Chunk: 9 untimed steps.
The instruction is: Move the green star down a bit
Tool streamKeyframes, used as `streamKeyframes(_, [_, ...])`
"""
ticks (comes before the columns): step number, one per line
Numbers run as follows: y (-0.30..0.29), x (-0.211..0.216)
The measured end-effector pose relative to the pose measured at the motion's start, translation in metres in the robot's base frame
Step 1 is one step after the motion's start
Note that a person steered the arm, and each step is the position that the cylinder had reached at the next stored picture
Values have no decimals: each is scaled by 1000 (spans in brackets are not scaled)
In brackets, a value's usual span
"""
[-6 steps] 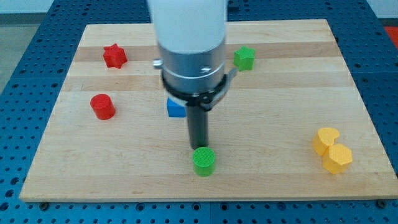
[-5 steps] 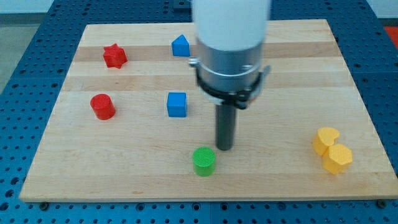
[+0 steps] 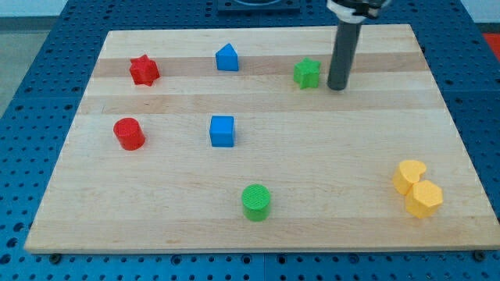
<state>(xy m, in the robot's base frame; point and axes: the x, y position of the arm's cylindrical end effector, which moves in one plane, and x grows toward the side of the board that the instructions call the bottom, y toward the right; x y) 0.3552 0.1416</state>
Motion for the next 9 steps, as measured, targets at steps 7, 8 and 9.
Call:
streamKeyframes(7, [-62, -81])
streamKeyframes(8, [-68, -62])
streamKeyframes(9, [-68, -41])
